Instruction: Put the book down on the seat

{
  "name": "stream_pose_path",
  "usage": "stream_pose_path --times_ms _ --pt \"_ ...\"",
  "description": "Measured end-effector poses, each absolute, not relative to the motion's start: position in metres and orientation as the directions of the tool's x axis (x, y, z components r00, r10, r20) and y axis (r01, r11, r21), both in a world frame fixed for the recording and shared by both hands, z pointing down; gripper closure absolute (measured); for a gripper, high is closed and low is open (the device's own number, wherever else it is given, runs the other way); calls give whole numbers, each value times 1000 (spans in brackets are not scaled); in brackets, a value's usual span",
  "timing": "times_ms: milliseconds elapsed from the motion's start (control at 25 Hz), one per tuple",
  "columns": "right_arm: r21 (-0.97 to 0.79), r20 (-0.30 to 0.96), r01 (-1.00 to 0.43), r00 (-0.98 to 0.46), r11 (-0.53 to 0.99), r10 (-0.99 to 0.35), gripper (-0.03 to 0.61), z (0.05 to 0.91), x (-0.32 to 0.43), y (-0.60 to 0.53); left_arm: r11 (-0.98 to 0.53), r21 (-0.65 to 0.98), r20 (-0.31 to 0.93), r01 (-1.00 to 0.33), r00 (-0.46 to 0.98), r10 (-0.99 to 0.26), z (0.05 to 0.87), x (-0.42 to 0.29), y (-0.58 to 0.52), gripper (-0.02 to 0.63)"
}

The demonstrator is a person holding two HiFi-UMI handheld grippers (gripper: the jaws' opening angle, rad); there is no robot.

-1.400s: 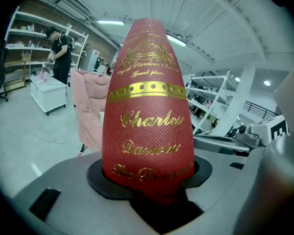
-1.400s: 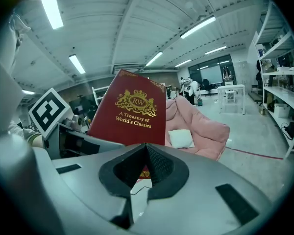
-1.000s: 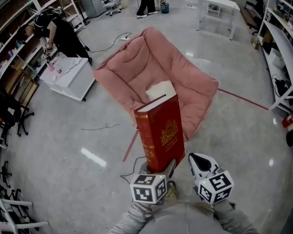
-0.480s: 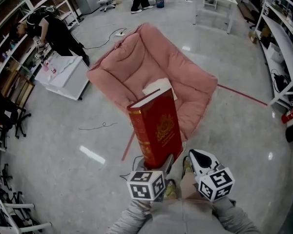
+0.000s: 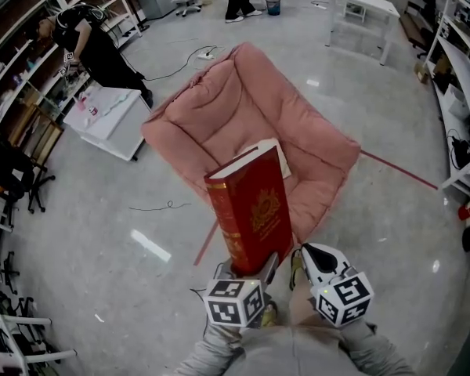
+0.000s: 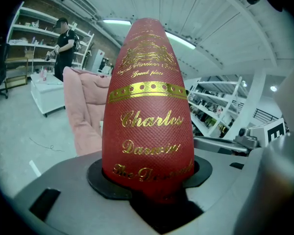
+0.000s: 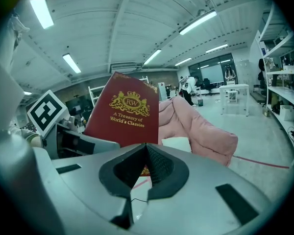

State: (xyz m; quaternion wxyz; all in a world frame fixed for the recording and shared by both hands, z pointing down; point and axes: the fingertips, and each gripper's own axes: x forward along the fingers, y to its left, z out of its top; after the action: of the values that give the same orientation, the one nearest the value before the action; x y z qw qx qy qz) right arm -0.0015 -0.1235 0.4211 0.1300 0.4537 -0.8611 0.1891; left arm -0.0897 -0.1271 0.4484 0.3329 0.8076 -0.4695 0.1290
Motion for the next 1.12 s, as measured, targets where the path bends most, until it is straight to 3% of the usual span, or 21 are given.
stream_pose_path --times_ms 1120 --pt "-305 534 -827 -560 473 -634 574 523 56 -260 -157 469 707 -869 476 -523 596 -31 -268 362"
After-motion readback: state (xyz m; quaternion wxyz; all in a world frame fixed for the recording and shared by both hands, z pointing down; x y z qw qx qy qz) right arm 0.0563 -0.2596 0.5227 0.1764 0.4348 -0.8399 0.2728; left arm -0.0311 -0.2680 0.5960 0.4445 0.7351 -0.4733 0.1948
